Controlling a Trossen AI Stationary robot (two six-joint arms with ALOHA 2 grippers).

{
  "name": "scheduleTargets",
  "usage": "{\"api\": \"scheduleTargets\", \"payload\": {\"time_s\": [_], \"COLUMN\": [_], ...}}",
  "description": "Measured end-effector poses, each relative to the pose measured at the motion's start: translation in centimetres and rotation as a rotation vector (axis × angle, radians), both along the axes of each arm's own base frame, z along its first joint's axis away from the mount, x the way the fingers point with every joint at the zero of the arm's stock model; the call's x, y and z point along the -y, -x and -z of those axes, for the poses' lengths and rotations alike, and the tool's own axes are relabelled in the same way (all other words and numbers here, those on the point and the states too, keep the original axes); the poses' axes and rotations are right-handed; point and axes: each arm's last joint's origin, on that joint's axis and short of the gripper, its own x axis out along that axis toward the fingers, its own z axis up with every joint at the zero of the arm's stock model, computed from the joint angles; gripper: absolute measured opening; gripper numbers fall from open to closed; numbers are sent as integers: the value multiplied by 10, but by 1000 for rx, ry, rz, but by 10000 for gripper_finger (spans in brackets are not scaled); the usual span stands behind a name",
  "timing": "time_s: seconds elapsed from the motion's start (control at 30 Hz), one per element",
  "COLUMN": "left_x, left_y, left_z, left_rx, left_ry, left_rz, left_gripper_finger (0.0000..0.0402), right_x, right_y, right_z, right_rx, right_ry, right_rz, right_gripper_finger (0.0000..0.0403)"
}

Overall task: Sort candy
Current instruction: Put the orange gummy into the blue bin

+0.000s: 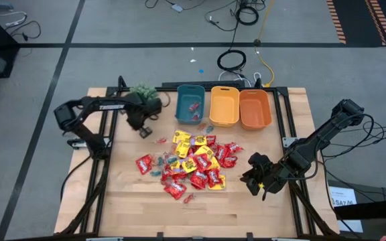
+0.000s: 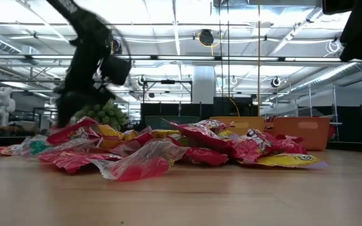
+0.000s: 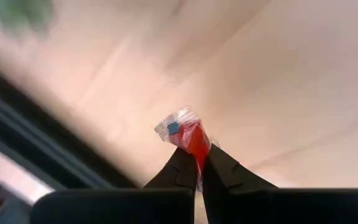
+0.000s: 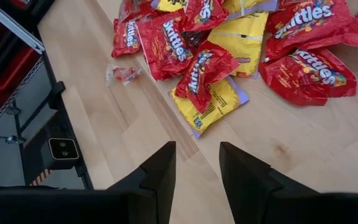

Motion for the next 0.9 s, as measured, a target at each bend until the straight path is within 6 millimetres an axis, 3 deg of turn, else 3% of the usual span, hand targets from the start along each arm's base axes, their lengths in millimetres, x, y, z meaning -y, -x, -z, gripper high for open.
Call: {"api": "scheduleTargets", "payload": {"time_s": [0.33,0.57,0.7,0.9], "left_x": [20,-4,-27,-53], "left_y": [-66,-101,-112,-130], "left_z": [-90,-140,-143,-121], "left_rx": [399,816,897,891], "left_ry": [-163,-390,-415,-338], "left_rz": [154,169,140,145], "left_gripper_finger": [13,20,21,52], "right_x": [0,1,3,4], "right_y": [0,0,-2,-3], "right_z": [0,0,0,0], "right_rx": [-1,0,0,0], "right_ry": [16,33,37,51], "right_rz": [-15,-30,-22,-31], "right_gripper_finger": [114,114,114,114]}}
